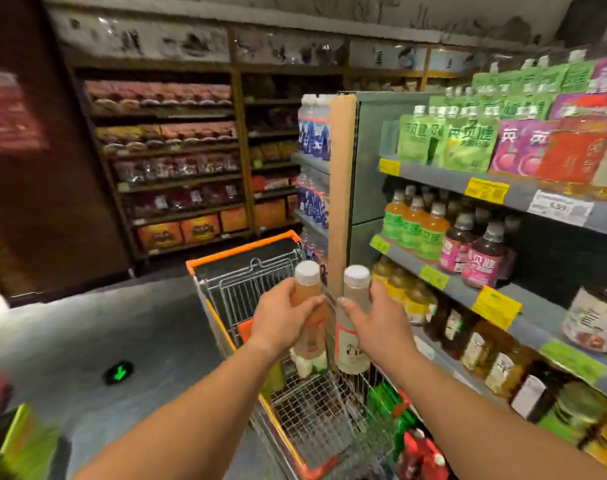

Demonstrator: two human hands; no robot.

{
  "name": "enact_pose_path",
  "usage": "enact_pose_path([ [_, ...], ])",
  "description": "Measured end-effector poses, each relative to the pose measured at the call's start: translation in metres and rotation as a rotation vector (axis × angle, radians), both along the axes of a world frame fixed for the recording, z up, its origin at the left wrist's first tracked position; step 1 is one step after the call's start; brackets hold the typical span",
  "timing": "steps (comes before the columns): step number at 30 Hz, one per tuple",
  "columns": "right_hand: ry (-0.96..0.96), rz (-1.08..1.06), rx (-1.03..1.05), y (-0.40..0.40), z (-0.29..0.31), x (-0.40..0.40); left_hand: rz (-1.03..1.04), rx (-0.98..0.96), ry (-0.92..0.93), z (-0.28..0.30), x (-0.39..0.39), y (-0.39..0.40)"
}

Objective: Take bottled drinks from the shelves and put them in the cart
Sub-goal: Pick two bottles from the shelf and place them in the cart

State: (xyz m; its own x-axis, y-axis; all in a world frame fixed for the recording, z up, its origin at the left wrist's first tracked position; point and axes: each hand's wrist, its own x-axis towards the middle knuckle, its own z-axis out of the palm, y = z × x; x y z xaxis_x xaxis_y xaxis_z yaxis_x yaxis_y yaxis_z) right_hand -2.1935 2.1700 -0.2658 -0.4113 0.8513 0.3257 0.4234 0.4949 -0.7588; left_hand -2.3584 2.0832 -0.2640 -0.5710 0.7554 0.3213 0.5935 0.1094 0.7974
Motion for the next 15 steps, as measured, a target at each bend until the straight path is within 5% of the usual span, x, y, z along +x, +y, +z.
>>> enact_pose_path([
  [15,-0.201,0.127,-0.109,0.079,-0.108,-0.148,0.112,-0.176,-0.237,-0.114,-0.107,0.048],
])
